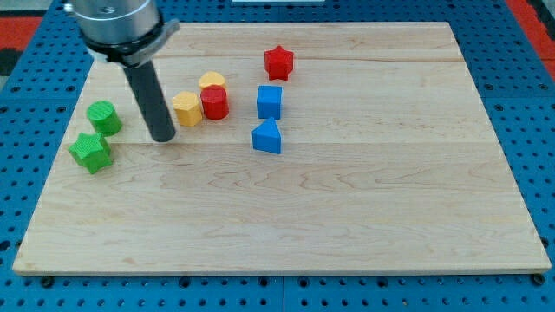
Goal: Slide green circle parallel to the yellow hexagon
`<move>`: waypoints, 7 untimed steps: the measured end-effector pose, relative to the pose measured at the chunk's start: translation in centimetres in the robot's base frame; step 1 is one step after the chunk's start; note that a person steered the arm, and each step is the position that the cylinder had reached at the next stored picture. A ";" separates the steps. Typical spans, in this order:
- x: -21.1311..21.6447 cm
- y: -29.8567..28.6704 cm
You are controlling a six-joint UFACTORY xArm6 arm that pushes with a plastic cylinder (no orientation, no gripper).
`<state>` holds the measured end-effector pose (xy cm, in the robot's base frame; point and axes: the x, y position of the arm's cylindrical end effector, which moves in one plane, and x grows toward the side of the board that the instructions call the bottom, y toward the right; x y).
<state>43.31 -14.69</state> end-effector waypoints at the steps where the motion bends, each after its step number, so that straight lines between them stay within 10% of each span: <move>1: -1.0 0.1; 7: 0.2 -10.1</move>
<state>43.51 -24.77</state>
